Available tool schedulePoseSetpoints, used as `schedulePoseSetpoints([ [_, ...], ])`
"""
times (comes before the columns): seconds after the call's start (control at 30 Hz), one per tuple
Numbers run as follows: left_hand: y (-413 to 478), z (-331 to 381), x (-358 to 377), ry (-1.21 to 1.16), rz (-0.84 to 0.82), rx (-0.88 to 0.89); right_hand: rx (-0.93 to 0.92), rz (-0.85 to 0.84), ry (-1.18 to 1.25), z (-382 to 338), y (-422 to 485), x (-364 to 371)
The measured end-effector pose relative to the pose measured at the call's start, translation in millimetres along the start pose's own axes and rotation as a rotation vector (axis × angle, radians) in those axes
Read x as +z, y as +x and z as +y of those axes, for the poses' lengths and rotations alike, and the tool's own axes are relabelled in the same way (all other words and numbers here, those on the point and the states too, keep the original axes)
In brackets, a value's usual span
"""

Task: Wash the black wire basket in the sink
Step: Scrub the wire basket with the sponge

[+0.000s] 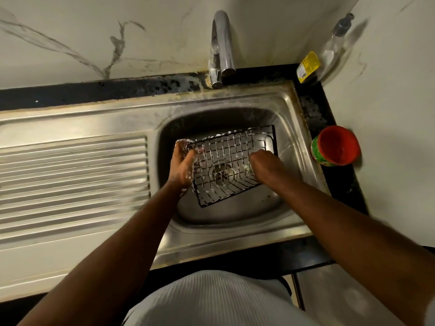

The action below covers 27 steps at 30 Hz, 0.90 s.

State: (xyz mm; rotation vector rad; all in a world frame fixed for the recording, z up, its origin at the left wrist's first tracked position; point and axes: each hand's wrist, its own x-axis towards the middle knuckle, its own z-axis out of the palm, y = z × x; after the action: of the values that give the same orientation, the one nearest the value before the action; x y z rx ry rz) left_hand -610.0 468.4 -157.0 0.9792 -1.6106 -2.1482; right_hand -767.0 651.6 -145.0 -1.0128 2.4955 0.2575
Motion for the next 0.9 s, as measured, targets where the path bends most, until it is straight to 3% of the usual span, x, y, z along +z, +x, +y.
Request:
schedulePoseSetpoints([
  [0.13,2,3,2,0.075,0.007,0.002,-0.096,-0.187,0.122,-21,-4,8],
  [0.23,-4,-2,1,0.14,-0.014,0.007,-0.179,-0.374,0.373,-49,-2,8],
  [0.33,-9,-7,6,0.068,0.054,-0.048,-0.328,-0.371,0.525,-92,-10,5],
  [0.43,-4,-6,7,0.103,0.042,-0.04,-0.327,-0.301,0.598,-104,-15,7],
  [0.6,-6,2,-4,0.212,0.046,0.066,-0.464,-0.446,0.491,-89,-18,-4],
  [0.7,1,6,-10,0.208,0.089,0.081,-0.426,-0.346,0.417,-76,-20,-2],
  [0.9,10,11,-28,0.189,0.106,0.05,-0.08,-0.001,0.405,2,-6,30],
])
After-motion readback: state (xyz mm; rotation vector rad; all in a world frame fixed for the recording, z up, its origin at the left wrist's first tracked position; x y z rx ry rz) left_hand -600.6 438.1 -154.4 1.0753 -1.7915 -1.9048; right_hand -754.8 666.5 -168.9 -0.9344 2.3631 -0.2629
